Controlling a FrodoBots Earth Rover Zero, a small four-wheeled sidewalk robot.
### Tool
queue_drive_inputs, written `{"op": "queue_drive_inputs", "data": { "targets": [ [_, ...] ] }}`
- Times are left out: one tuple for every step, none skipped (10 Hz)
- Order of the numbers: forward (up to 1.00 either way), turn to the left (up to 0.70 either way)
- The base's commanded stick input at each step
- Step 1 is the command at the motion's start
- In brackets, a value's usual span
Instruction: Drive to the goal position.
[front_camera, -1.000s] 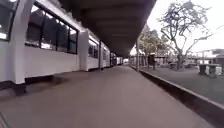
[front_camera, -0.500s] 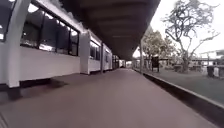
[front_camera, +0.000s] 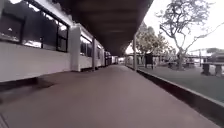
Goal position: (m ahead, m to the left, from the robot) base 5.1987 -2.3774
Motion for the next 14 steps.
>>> {"op": "queue_drive_inputs", "data": {
  "targets": [
    [0.69,-0.34],
    [0.69,-0.29],
    [0.69,-0.24],
    [0.69,0.06],
    [0.69,0.06],
    [0.69,0.06],
    [0.69,0.06],
    [0.69,0.06],
    [0.69,0.06],
    [0.69,0.06],
    [0.69,0.06],
    [0.69,0.06],
    [0.69,0.05],
    [0.69,0.02]
  ]
}}
